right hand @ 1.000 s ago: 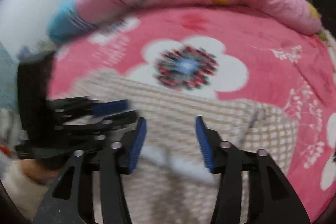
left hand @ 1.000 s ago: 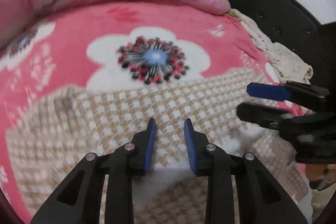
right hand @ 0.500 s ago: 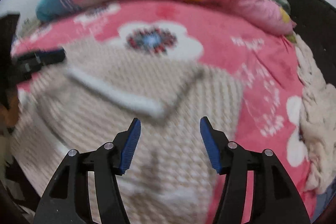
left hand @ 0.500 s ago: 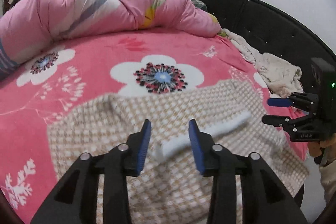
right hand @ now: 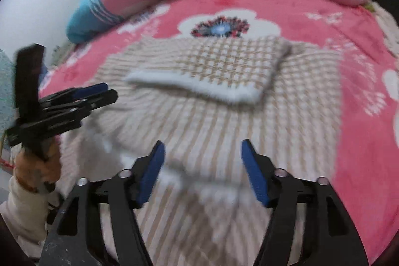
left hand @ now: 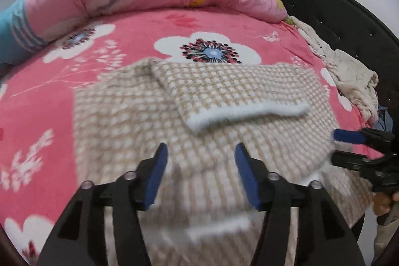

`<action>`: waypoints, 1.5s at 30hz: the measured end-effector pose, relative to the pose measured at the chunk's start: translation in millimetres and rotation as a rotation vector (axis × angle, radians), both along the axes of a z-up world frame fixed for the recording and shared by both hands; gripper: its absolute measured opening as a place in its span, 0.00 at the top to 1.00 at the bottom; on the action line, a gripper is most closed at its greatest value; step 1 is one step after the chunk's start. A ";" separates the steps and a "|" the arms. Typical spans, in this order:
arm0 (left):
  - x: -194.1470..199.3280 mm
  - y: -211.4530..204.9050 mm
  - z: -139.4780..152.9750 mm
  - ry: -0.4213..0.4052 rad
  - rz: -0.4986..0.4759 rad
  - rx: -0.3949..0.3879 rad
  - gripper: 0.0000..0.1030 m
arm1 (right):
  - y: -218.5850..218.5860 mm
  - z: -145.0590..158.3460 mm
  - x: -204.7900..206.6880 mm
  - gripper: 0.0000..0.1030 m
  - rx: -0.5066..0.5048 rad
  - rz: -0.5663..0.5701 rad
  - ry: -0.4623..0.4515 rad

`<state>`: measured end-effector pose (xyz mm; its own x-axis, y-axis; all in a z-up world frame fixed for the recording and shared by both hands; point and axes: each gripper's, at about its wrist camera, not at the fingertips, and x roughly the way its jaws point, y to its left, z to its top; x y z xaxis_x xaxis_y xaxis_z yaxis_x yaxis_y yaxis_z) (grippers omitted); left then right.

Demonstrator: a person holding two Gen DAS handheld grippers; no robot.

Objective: Fold large clothes

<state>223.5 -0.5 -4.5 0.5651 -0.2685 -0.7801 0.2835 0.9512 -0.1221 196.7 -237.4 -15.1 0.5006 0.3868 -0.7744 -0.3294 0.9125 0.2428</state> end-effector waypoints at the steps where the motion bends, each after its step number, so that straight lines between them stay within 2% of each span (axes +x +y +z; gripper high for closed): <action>1: -9.1 0.1 3.3 -0.014 0.000 0.003 0.34 | -0.6 4.5 -11.6 0.24 -0.001 -0.003 -0.014; 2: -23.0 -1.0 6.8 -0.032 0.000 0.008 0.27 | -1.6 7.4 -25.5 0.20 -0.003 -0.004 -0.028; 7: -79.6 -11.8 -1.4 -0.062 0.030 0.074 0.13 | 9.3 3.8 -77.1 0.14 -0.038 -0.033 -0.057; 10: -102.1 -8.0 -8.3 -0.071 0.068 0.070 0.13 | 20.2 -14.1 -85.5 0.14 -0.073 -0.064 -0.050; 12: -116.8 -0.6 -9.4 -0.088 0.086 0.052 0.13 | 22.0 -23.3 -88.6 0.14 -0.060 -0.081 -0.025; 14: -129.4 10.5 -9.0 -0.111 0.113 0.058 0.13 | 22.8 -31.6 -88.0 0.14 -0.033 -0.084 -0.006; 17: -146.9 32.8 -7.7 -0.172 0.155 0.084 0.13 | 26.5 -45.5 -86.8 0.14 -0.063 -0.096 0.013; 20: -154.9 55.3 -12.1 -0.184 0.180 0.083 0.13 | 29.9 -60.9 -83.6 0.14 -0.099 -0.098 0.025; 22: -157.5 65.7 -15.0 -0.194 0.199 0.093 0.13 | 28.1 -61.9 -84.8 0.13 -0.084 -0.096 0.017; 25: -158.0 75.5 -16.4 -0.212 0.200 0.058 0.14 | 26.3 -62.2 -84.7 0.13 -0.063 -0.091 0.022; 28: -149.8 82.7 -19.9 -0.210 0.203 0.026 0.18 | 26.5 -61.8 -83.6 0.12 -0.060 -0.089 0.022; 31: -130.1 93.3 -26.5 -0.181 0.215 -0.008 0.29 | 27.6 -61.7 -83.9 0.12 -0.057 -0.092 0.024; 35: -103.8 107.6 -38.3 -0.113 0.228 -0.068 0.55 | 24.1 -63.5 -78.8 0.12 -0.053 -0.089 0.029; 37: -100.5 111.6 -38.2 -0.105 0.207 -0.119 0.63 | 24.4 -63.2 -79.1 0.12 -0.055 -0.090 0.029; 42: -114.1 109.1 -24.8 -0.143 0.120 -0.170 0.64 | 27.2 -62.5 -80.9 0.12 -0.058 -0.091 0.030; 45: -108.9 109.5 -30.2 -0.109 0.105 -0.173 0.64 | 26.6 -63.4 -80.0 0.11 -0.061 -0.092 0.033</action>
<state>114.7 109.0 -34.7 0.6752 -0.3281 -0.6606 0.2043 0.9438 -0.2599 116.7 -210.8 -78.5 0.5055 0.2919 -0.8119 -0.2364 0.9519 0.1951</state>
